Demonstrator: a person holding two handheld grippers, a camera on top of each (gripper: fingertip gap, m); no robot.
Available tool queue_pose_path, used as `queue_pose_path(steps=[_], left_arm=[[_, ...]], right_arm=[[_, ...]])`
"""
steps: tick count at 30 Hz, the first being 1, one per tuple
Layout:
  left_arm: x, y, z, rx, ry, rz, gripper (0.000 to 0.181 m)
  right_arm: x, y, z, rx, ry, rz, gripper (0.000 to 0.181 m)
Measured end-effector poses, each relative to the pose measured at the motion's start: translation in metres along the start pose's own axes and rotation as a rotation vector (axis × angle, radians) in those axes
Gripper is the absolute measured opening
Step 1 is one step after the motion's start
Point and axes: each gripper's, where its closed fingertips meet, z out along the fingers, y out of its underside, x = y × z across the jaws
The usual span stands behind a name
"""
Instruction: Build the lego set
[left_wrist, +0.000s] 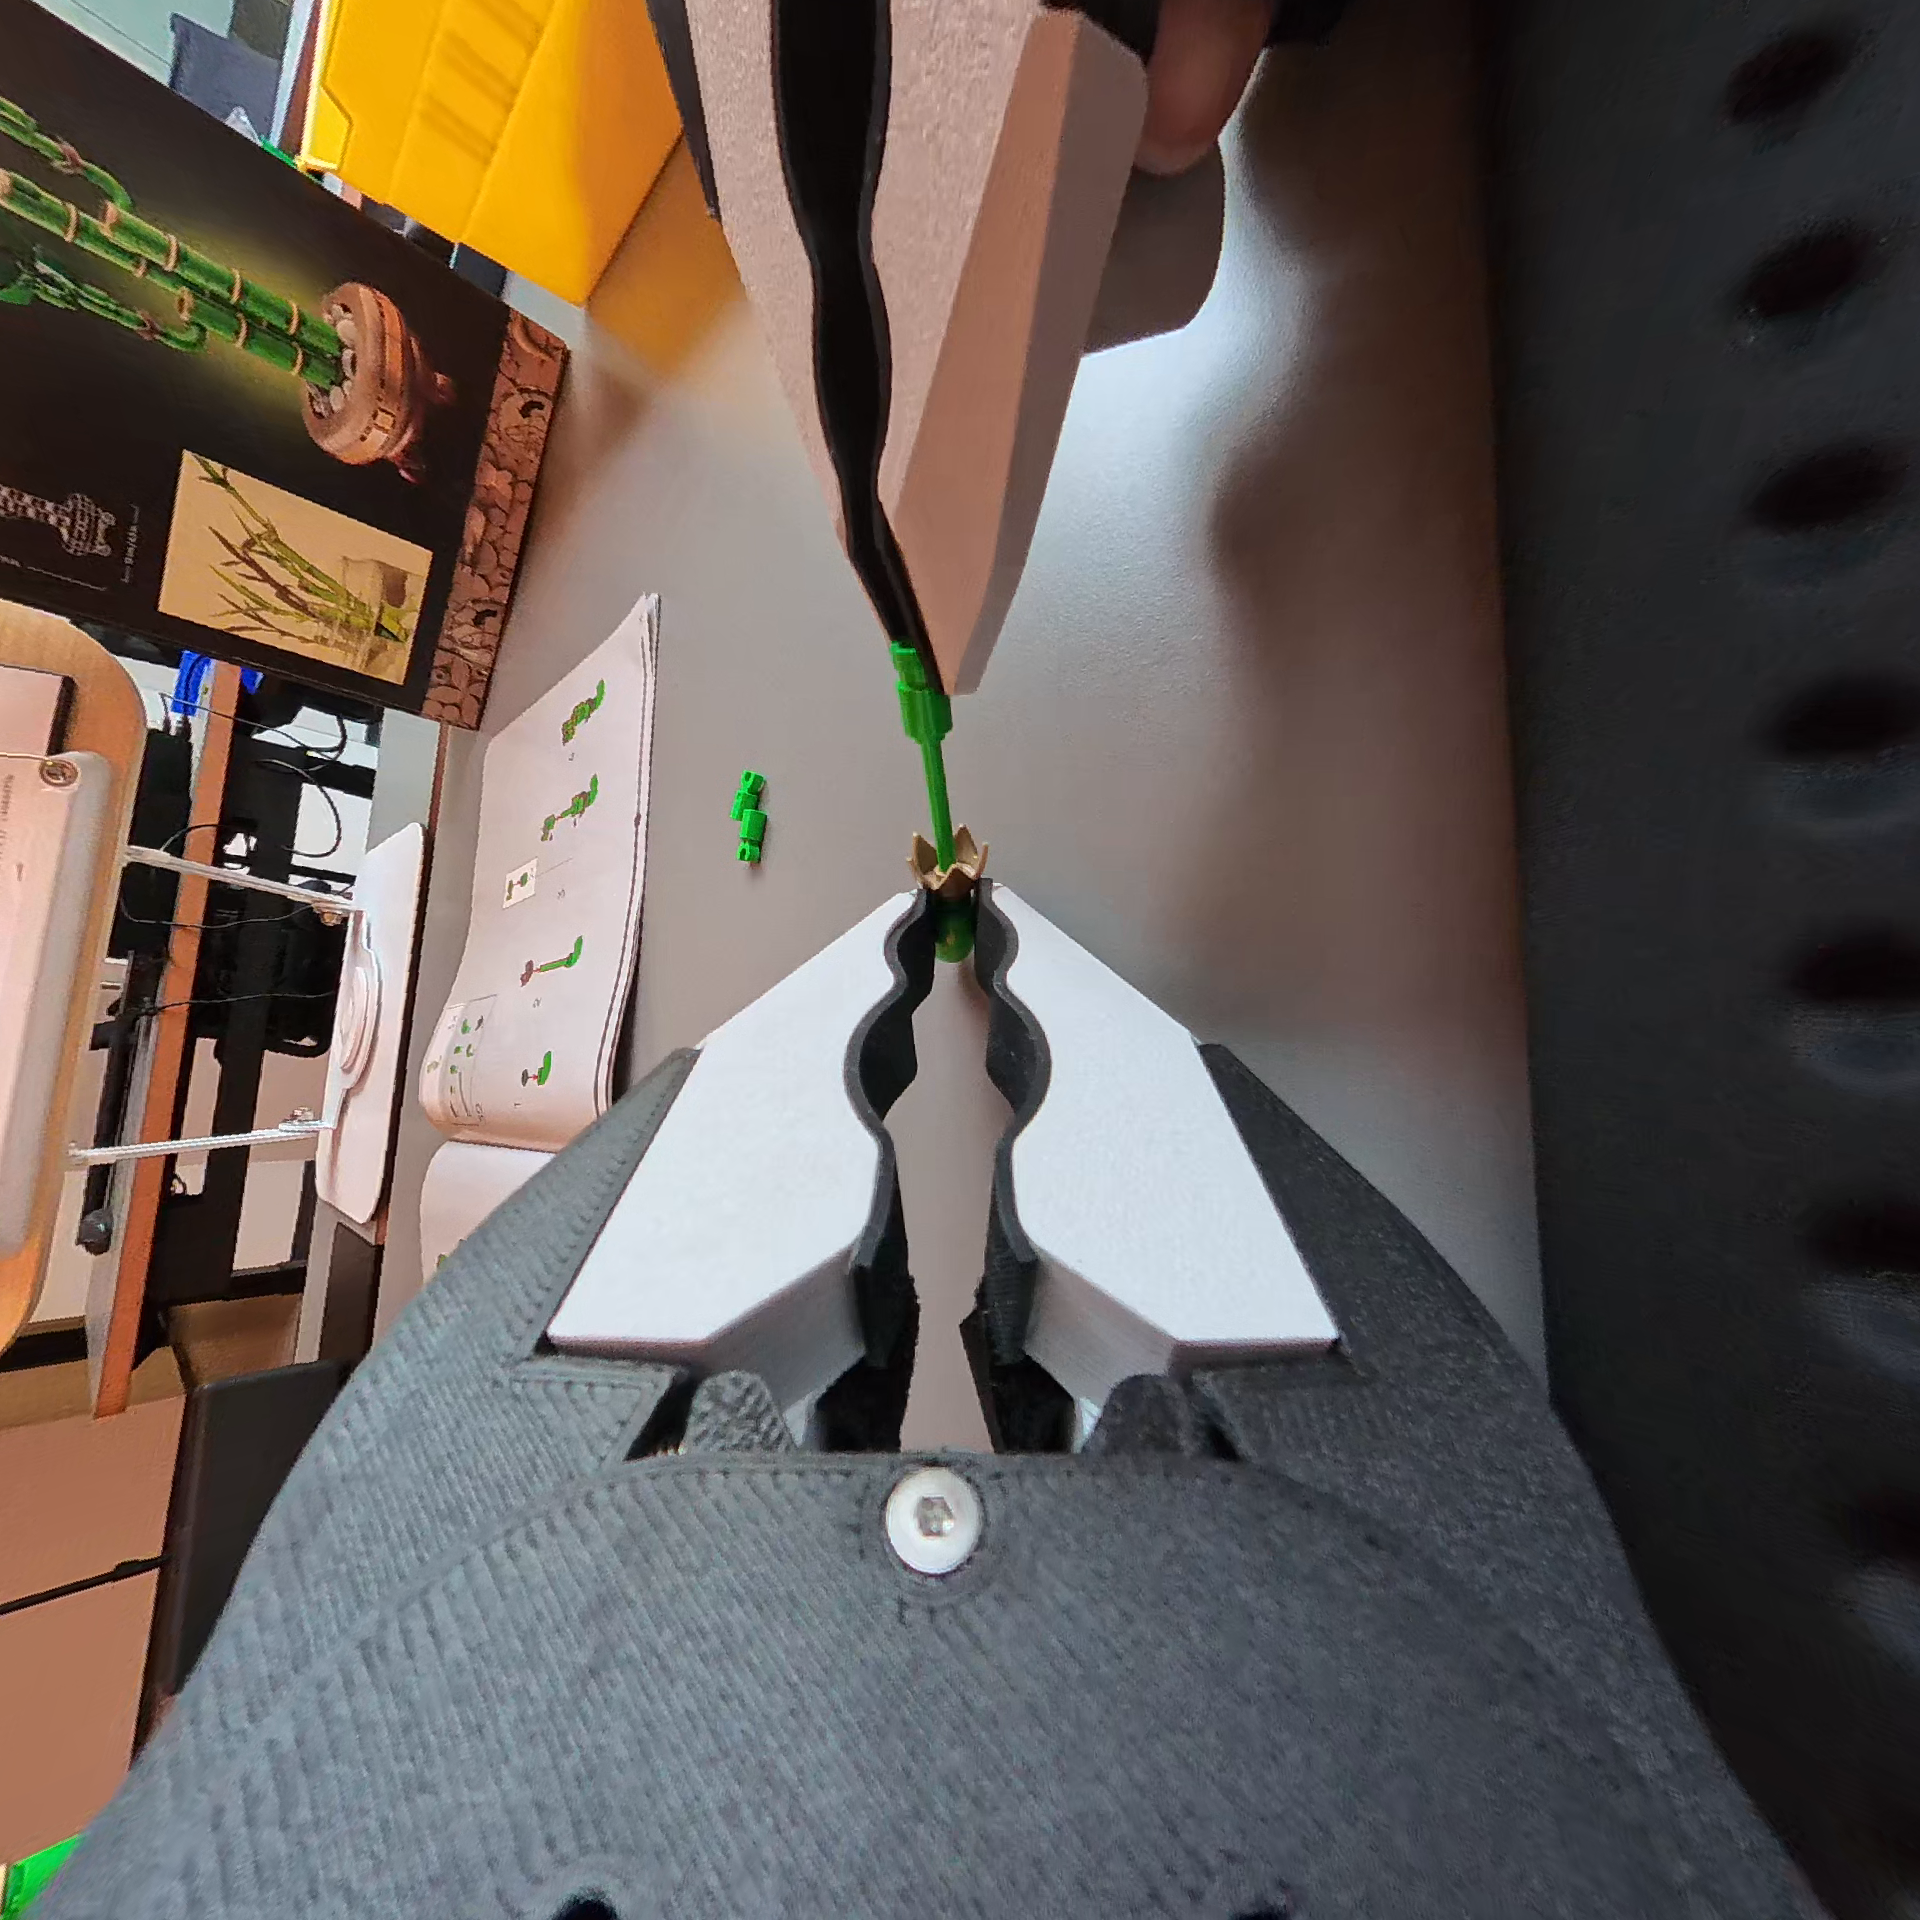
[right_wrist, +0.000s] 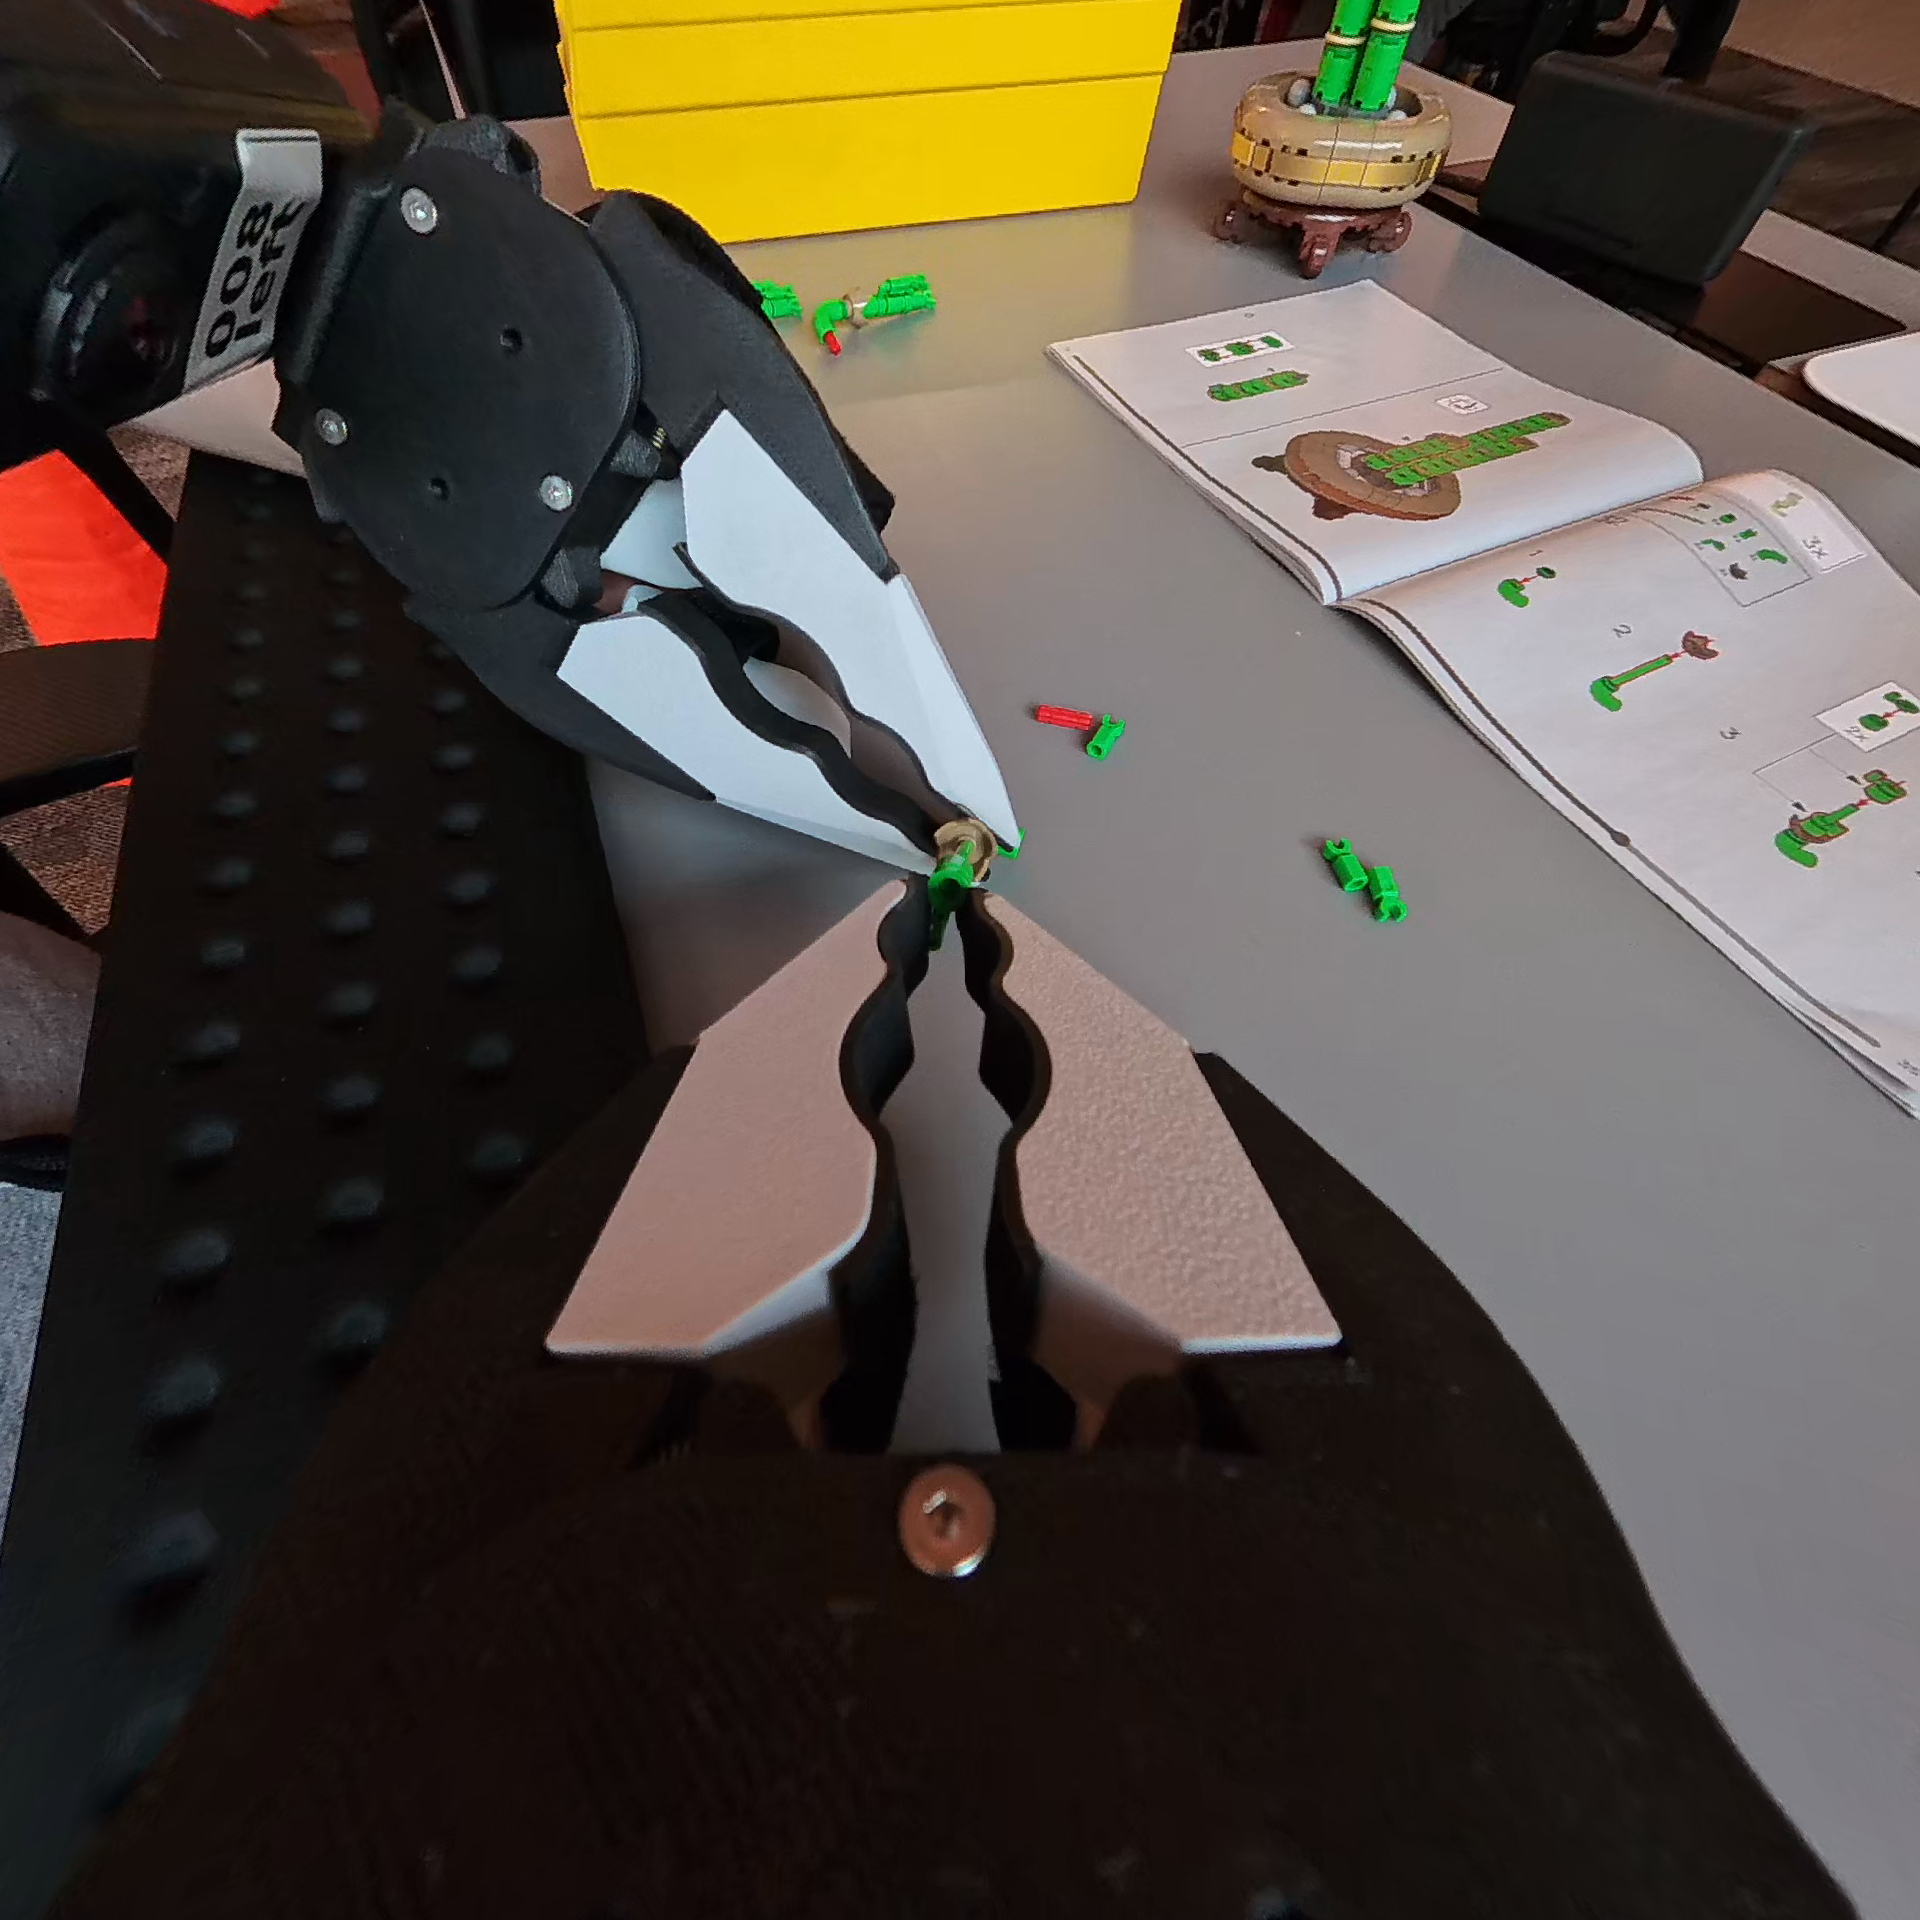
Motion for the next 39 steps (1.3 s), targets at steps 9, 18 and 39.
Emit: queue_pose_path(steps=[9,18,39], left_arm=[[-0.0012,0.0002,-0.0001,-0.009,-0.005,-0.003,0.004],[-0.0019,0.0006,0.0004,-0.015,-0.004,-0.014,0.004],[-0.0032,-0.0049,0.0,-0.007,-0.008,-0.026,0.004]], right_arm=[[0.0005,-0.0001,0.0002,0.002,-0.003,0.009,0.005],[0.0012,0.0005,0.0014,-0.006,0.0,0.012,0.005],[0.002,0.0005,0.0058,-0.02,0.006,0.013,0.005]])
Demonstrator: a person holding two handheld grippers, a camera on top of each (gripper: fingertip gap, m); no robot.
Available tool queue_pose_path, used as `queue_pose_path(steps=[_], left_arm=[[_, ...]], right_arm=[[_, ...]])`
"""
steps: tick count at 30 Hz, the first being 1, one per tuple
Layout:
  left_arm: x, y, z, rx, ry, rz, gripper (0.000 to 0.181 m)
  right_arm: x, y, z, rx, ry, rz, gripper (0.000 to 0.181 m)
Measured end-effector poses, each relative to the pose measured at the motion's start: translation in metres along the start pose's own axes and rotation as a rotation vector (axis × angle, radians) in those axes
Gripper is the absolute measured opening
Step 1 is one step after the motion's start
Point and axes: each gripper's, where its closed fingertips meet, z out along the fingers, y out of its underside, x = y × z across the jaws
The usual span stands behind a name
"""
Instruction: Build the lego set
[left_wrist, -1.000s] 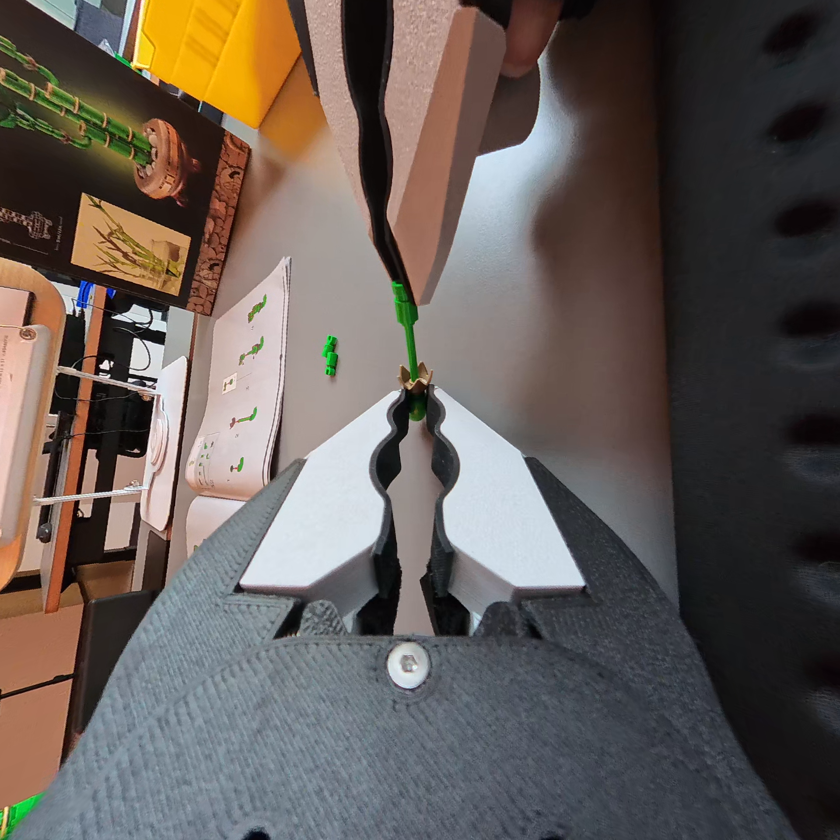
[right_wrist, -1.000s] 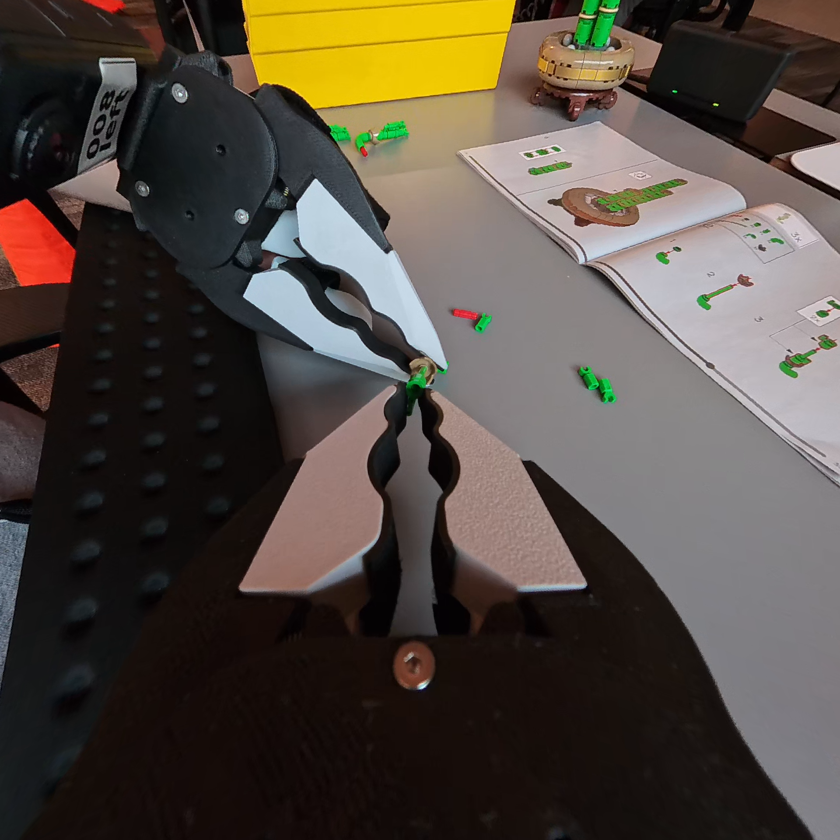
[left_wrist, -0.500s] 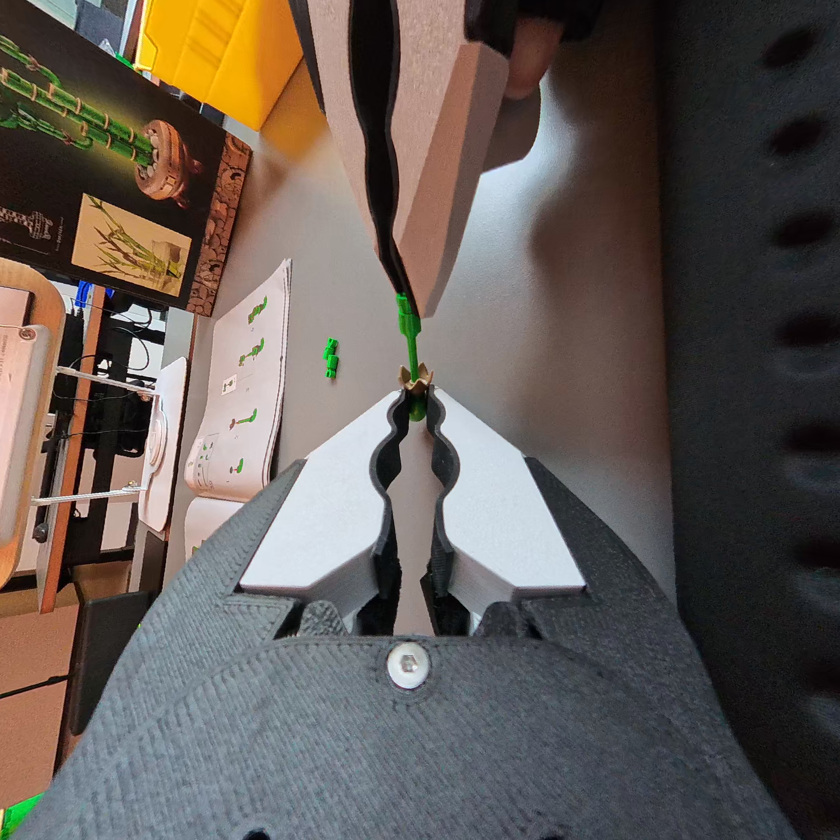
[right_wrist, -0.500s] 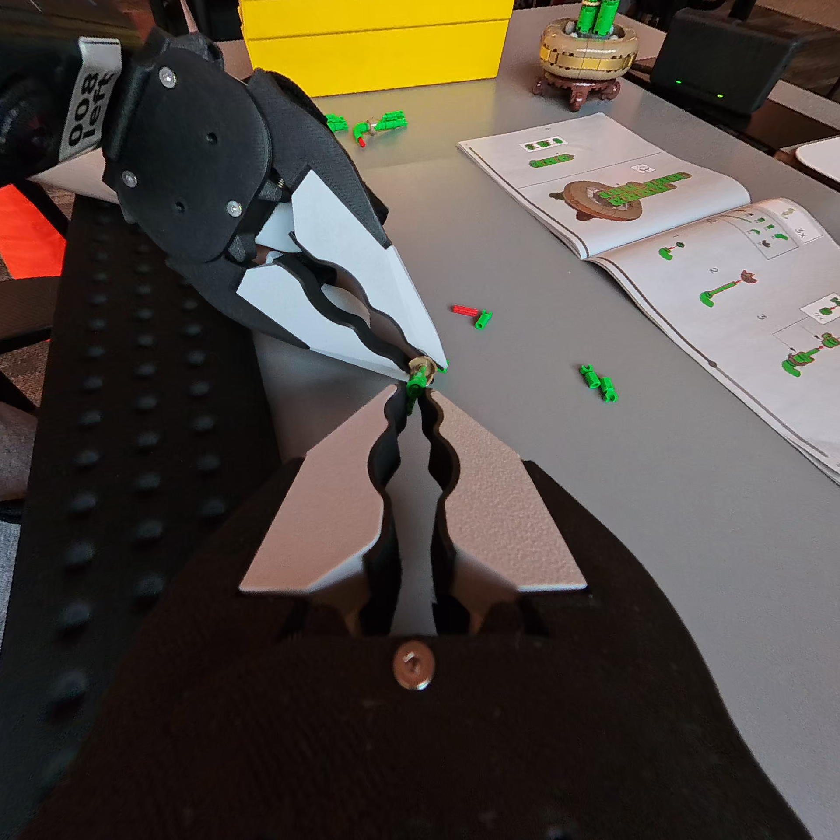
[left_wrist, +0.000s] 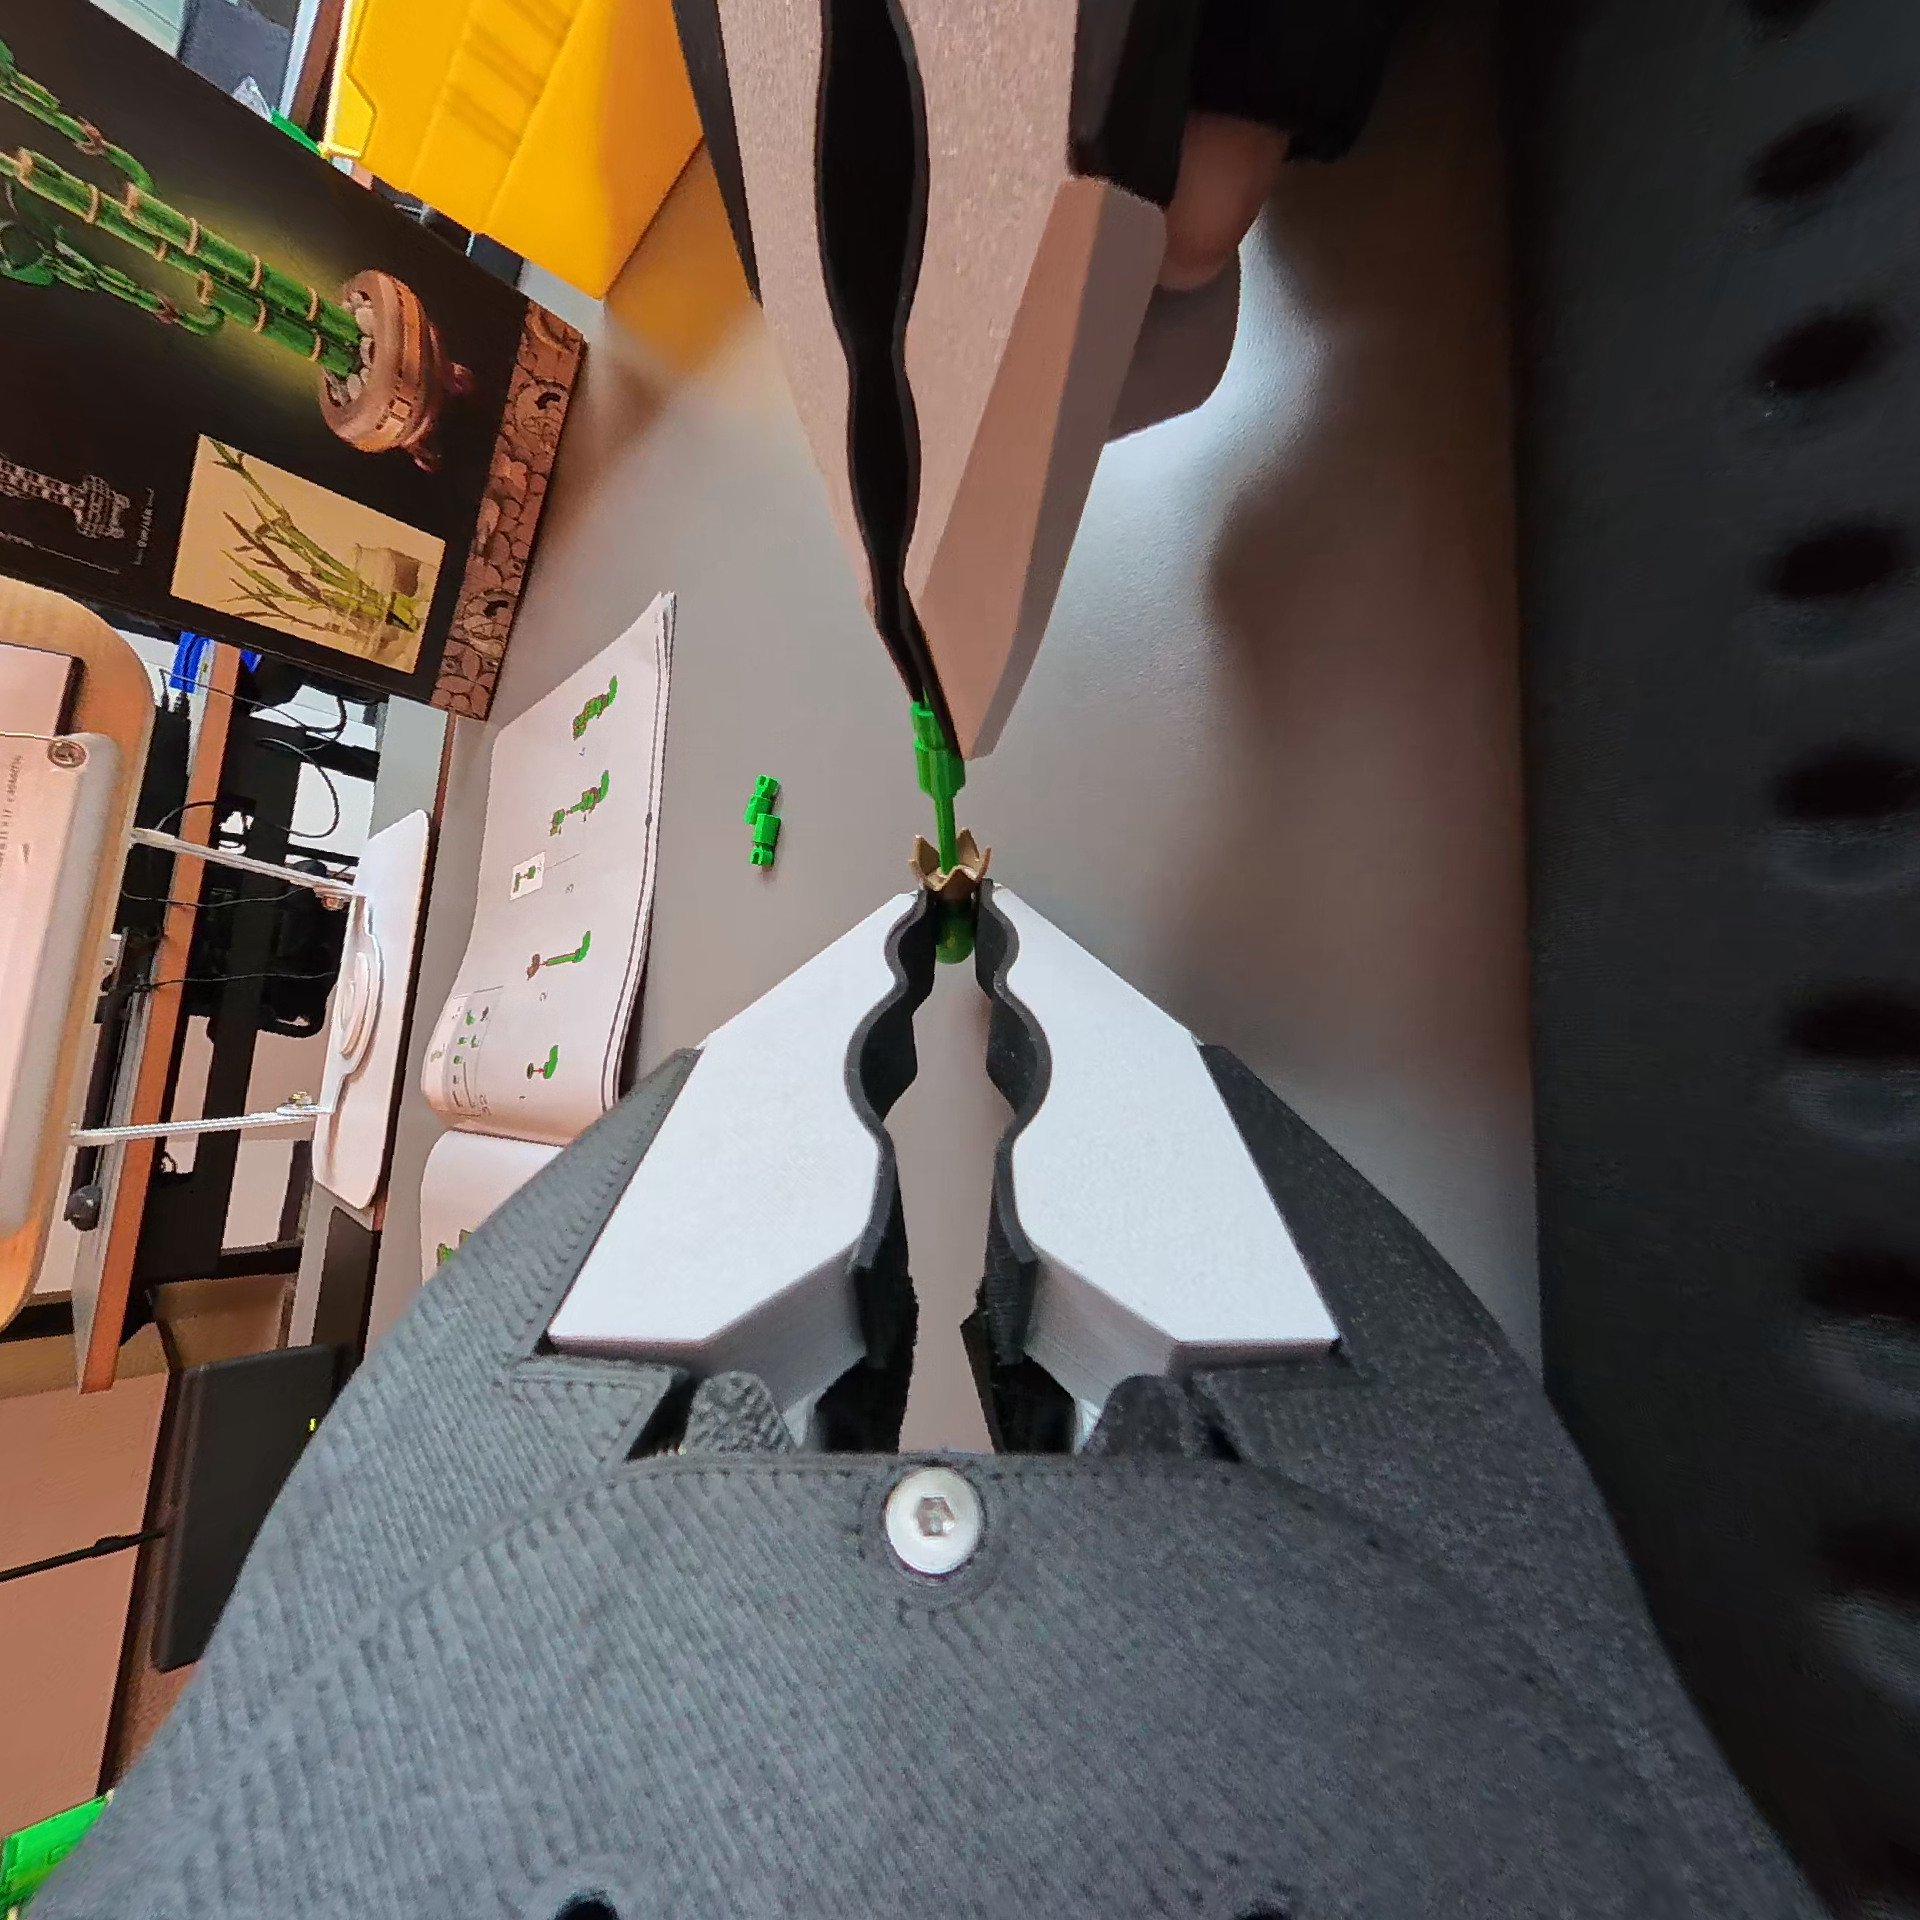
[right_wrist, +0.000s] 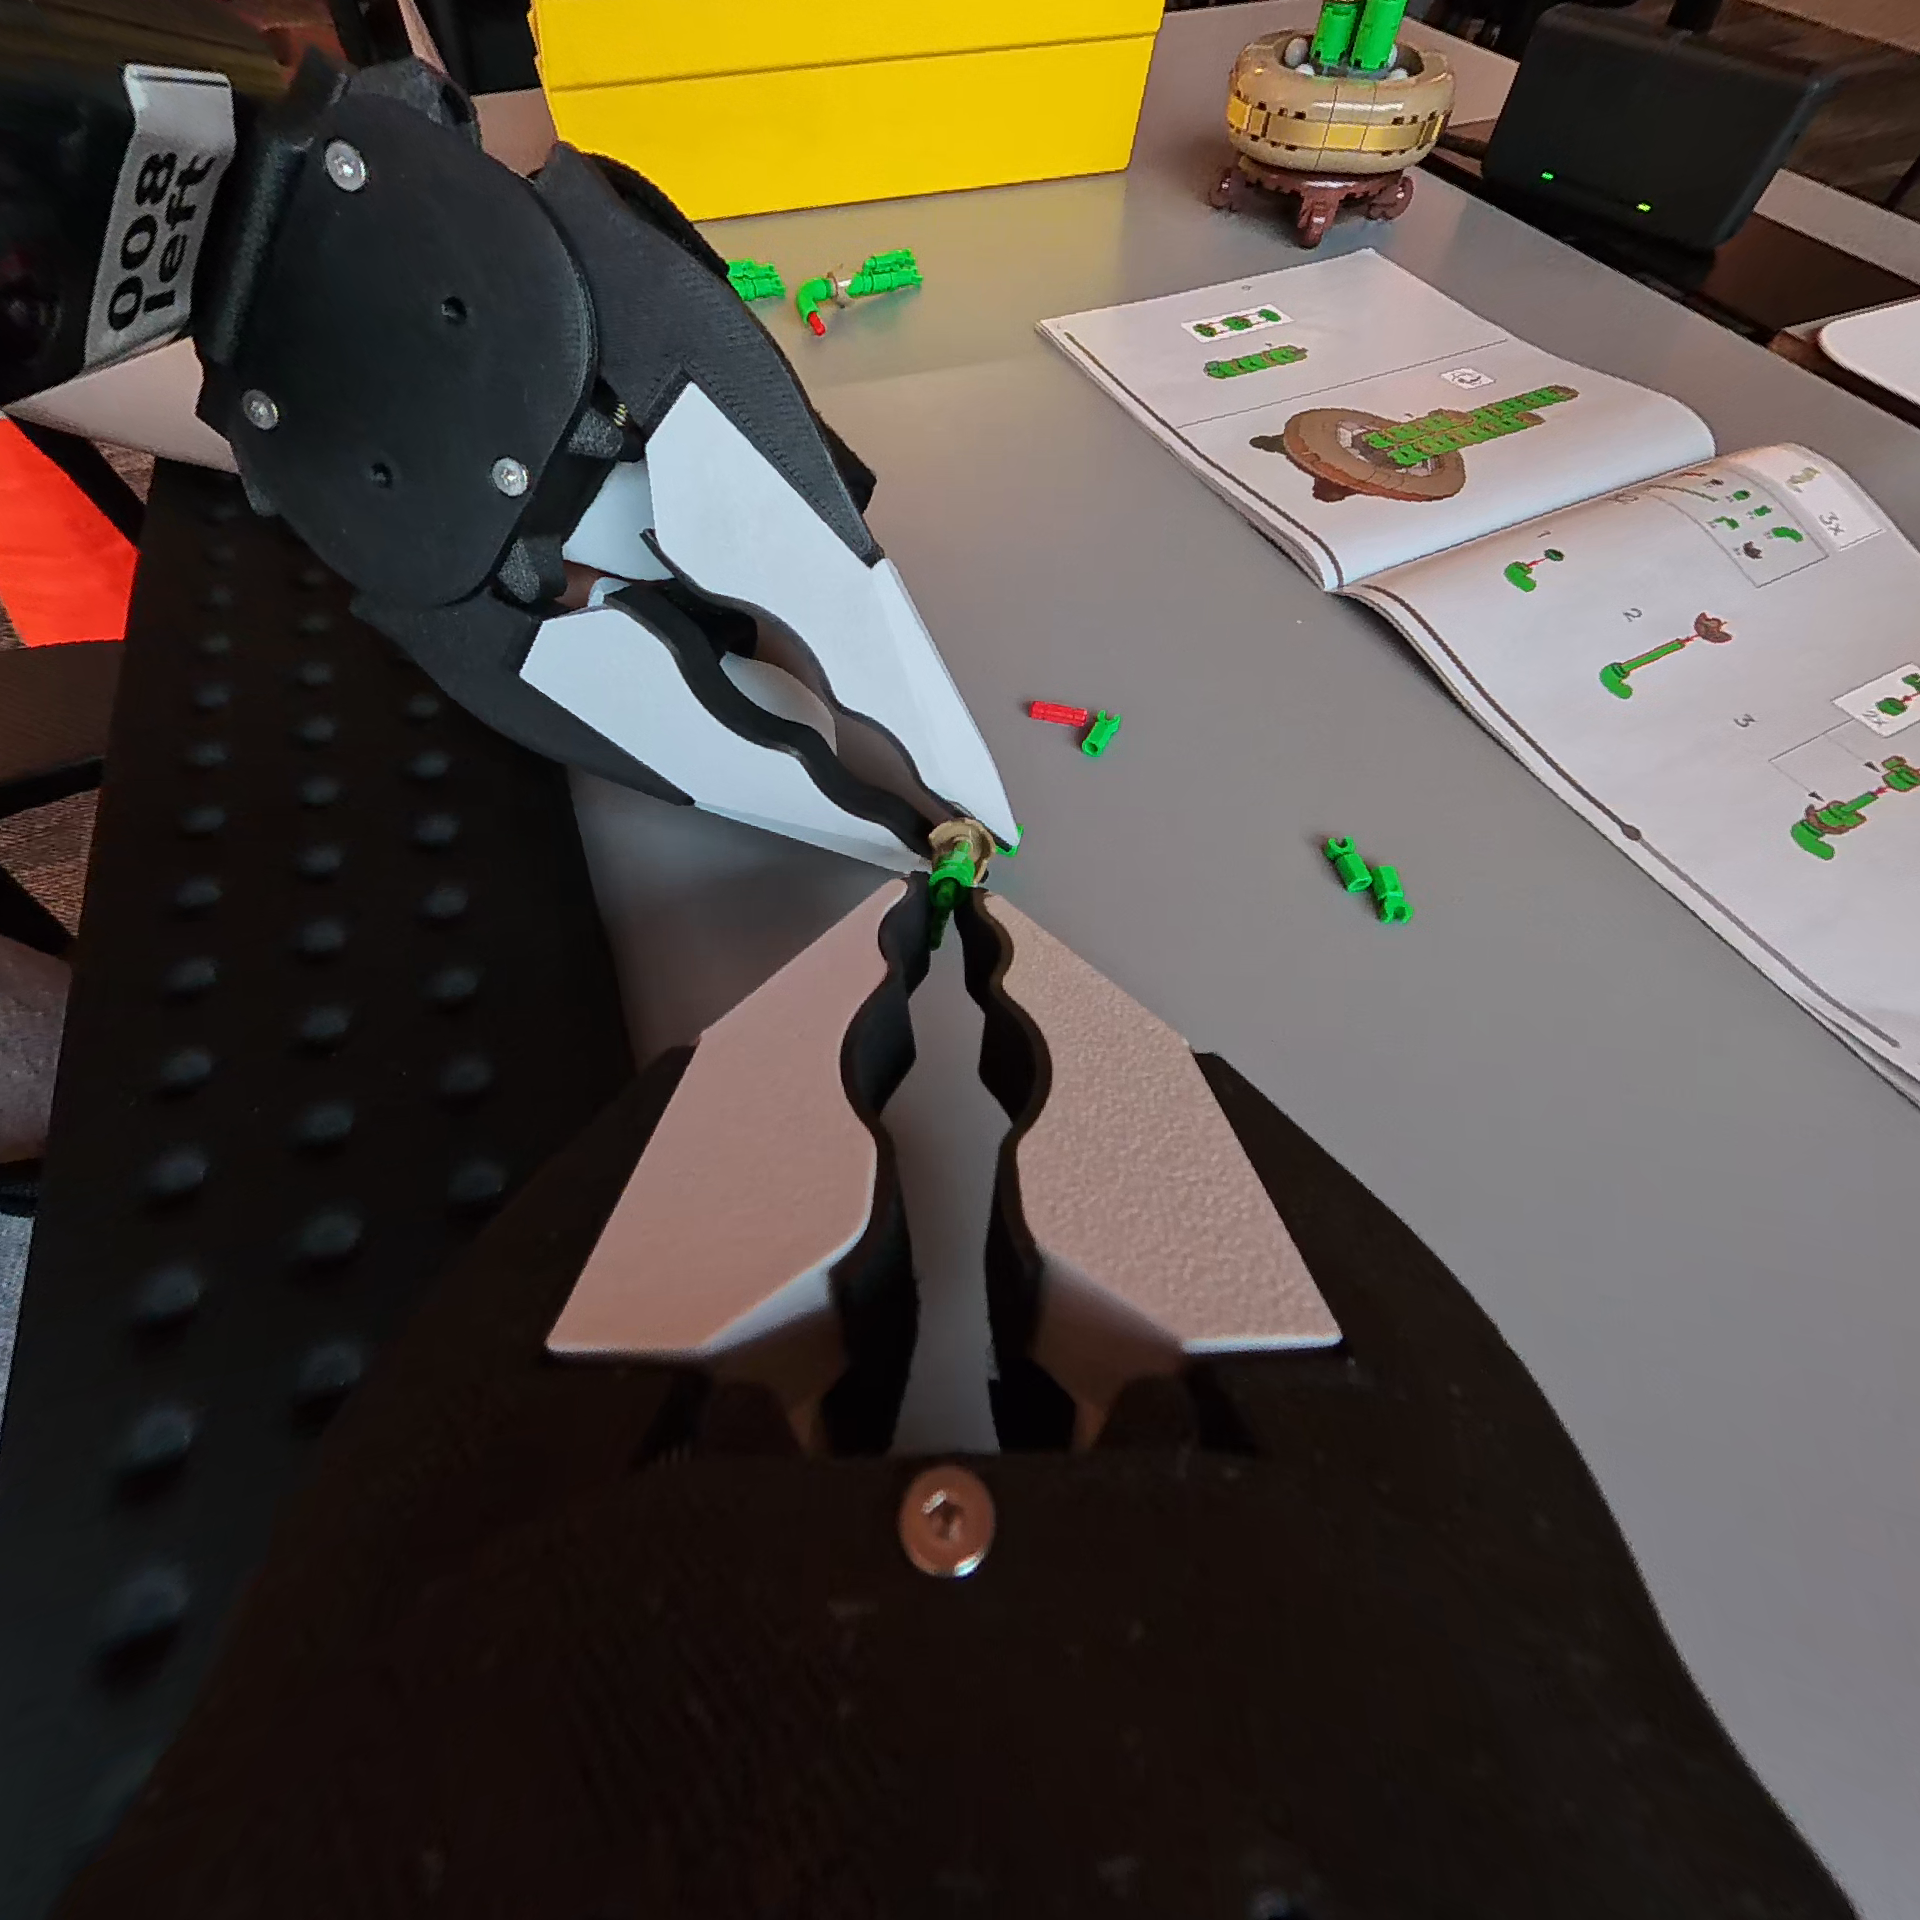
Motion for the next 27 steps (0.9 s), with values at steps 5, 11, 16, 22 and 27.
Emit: queue_pose_path(steps=[5,11,16,22,27], left_arm=[[0.0,-0.001,0.0,-0.003,-0.003,0.001,0.004],[-0.001,0.001,0.002,-0.014,-0.007,0.006,0.004],[-0.011,0.0,0.002,0.017,-0.012,-0.072,0.005],[-0.037,-0.002,-0.011,0.125,0.011,-0.357,0.006],[-0.057,-0.031,-0.036,0.4,0.259,-0.788,0.006]], right_arm=[[0.0,0.001,0.002,-0.009,0.0,0.008,0.005],[0.002,0.002,0.004,-0.022,0.005,0.021,0.005],[0.009,-0.008,0.002,0.045,0.014,0.049,0.007],[0.027,-0.041,-0.024,0.289,0.077,0.081,0.059],[0.032,-0.049,-0.037,0.372,0.008,0.199,0.045]])
